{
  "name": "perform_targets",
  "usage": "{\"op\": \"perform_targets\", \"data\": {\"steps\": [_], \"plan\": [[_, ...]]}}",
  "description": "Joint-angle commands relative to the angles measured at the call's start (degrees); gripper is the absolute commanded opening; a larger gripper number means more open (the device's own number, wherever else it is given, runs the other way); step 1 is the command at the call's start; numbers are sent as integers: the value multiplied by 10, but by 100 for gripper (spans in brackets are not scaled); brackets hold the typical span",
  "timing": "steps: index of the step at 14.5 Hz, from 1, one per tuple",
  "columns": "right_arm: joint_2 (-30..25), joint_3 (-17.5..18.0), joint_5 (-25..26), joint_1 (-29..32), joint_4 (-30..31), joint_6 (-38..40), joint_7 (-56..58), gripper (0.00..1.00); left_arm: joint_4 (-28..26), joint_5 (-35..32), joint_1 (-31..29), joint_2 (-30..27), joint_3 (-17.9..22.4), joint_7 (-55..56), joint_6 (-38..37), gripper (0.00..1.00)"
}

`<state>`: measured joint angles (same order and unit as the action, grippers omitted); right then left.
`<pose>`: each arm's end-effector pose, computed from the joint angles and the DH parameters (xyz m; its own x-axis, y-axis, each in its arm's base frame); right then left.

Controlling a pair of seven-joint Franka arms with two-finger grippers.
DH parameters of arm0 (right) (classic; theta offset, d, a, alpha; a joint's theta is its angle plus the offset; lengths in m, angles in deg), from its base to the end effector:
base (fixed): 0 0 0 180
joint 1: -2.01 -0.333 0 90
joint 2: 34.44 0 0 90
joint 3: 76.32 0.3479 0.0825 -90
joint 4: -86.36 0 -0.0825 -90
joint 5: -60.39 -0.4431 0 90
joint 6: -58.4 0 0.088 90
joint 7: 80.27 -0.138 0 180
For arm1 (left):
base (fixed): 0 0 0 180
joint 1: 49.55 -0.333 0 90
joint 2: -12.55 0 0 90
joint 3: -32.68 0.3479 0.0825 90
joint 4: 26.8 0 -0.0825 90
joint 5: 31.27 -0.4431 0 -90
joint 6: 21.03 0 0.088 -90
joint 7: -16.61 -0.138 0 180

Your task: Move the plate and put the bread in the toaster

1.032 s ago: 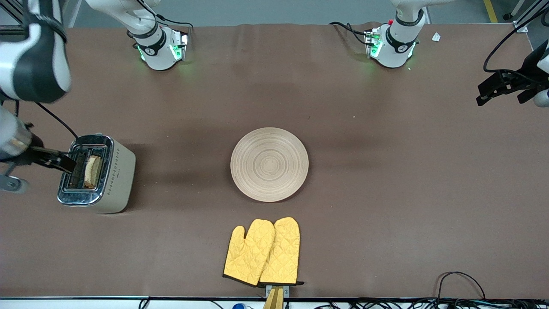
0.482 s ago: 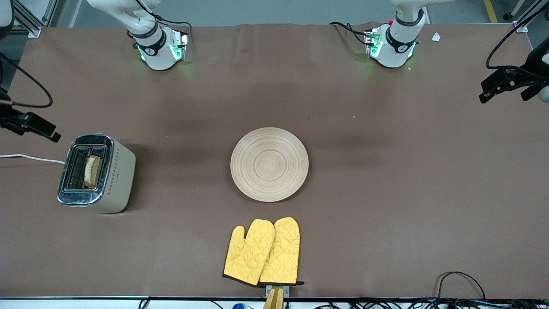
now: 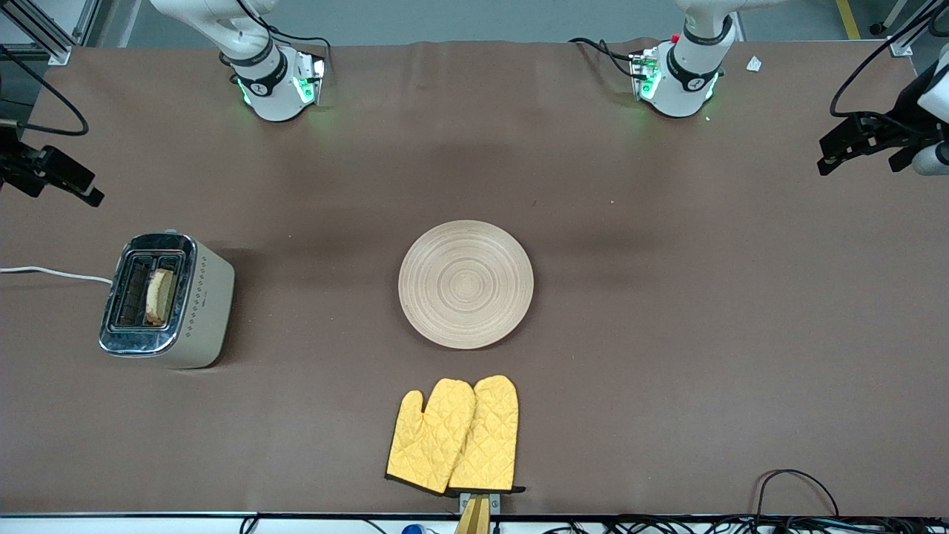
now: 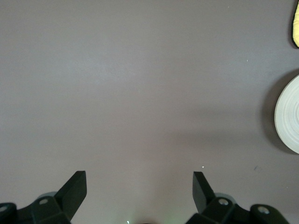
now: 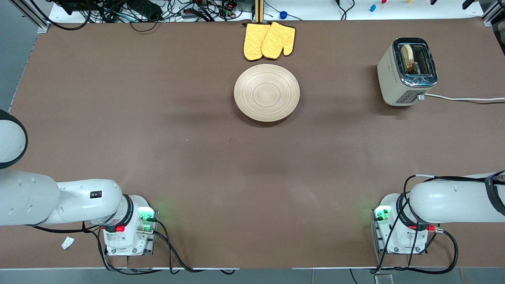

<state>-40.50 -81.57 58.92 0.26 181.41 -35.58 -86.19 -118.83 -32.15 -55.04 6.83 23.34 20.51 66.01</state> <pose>0.5856 -0.0352 0.6479 0.9828 -0.1655 0.0824 -0.1623 -0.9858 -0.0440 0.5730 -0.0412 0.6606 0.9999 0.0023 0.0136 0.0027 -0.9995 -0.0306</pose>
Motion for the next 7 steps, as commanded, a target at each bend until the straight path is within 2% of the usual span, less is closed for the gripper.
{"op": "perform_targets", "data": {"steps": [1,7], "plan": [[-20,4,-3,18,20,5,46,100,-8,-7,-3,-14,-8,-8,-3,100],[-19,8,11,13,20,9,71,100,18,-5,-3,0,-8,-16,-19,100]]}}
